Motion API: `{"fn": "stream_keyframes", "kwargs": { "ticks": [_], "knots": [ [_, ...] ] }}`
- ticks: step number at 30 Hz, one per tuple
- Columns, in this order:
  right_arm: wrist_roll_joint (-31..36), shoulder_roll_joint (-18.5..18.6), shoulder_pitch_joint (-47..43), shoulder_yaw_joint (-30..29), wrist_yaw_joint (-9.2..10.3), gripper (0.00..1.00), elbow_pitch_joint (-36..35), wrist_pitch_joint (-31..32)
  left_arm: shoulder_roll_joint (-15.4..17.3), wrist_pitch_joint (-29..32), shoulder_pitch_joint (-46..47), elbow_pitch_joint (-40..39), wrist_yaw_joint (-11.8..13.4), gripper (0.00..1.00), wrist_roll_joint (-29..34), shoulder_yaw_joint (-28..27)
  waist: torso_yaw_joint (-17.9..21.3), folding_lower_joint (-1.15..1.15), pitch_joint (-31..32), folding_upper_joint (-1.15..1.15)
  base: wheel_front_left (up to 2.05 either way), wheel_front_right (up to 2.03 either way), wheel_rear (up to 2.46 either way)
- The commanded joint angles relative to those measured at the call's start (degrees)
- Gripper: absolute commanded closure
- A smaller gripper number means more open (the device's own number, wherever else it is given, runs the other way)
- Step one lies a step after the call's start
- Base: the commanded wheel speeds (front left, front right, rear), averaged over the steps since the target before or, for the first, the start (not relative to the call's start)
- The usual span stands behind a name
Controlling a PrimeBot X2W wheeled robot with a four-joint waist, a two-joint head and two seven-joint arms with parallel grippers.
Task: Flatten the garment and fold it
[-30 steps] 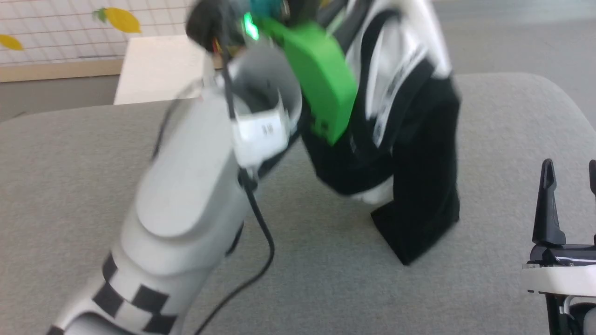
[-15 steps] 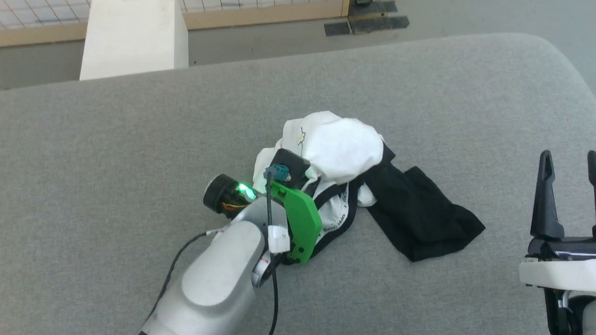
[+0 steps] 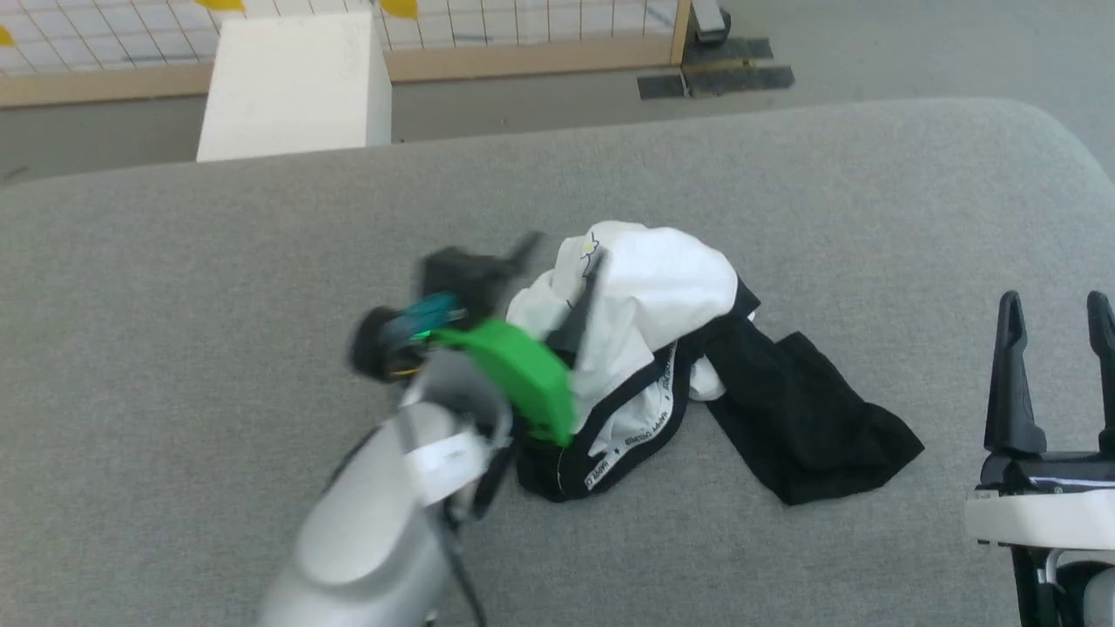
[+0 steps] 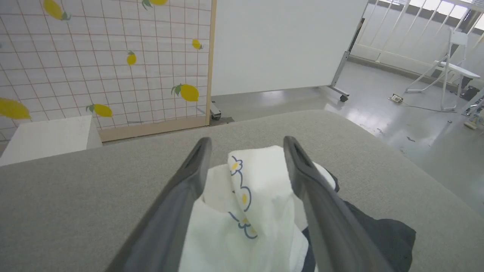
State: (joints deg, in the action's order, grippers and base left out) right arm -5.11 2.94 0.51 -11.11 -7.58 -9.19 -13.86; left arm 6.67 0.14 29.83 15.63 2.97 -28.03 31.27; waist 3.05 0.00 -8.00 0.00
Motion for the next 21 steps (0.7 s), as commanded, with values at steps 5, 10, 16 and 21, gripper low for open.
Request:
{"fn": "stream_keyframes", "kwargs": {
  "ticks": [5,10,16,21],
  "knots": [
    [-0.54,-0.06,-1.93,0.03,0.09,0.0,0.05,0.25,5.15,-7.89,-9.19,-12.49,5.14,0.0,-0.73,-6.59,-0.82,0.0,2.64,0.0,0.0,0.0,0.0],
    [-1.02,-0.06,-3.23,0.57,0.09,0.0,-0.14,0.16,7.87,-13.44,-19.58,-21.95,7.15,0.0,-0.85,-10.83,-0.96,0.0,3.0,0.0,0.0,0.0,0.0],
    [-1.47,-0.06,-4.42,1.19,0.09,0.0,-0.13,0.11,9.72,-15.06,-30.67,-26.69,9.44,0.0,4.24,-15.45,-0.99,0.0,2.52,0.0,0.0,0.0,0.0],
    [-1.91,-0.06,-5.42,1.15,0.09,0.0,0.39,0.02,7.41,-15.11,-36.99,-28.42,9.57,0.0,8.82,-18.36,-1.29,0.0,2.03,0.0,0.0,0.0,0.0]
  ]
}}
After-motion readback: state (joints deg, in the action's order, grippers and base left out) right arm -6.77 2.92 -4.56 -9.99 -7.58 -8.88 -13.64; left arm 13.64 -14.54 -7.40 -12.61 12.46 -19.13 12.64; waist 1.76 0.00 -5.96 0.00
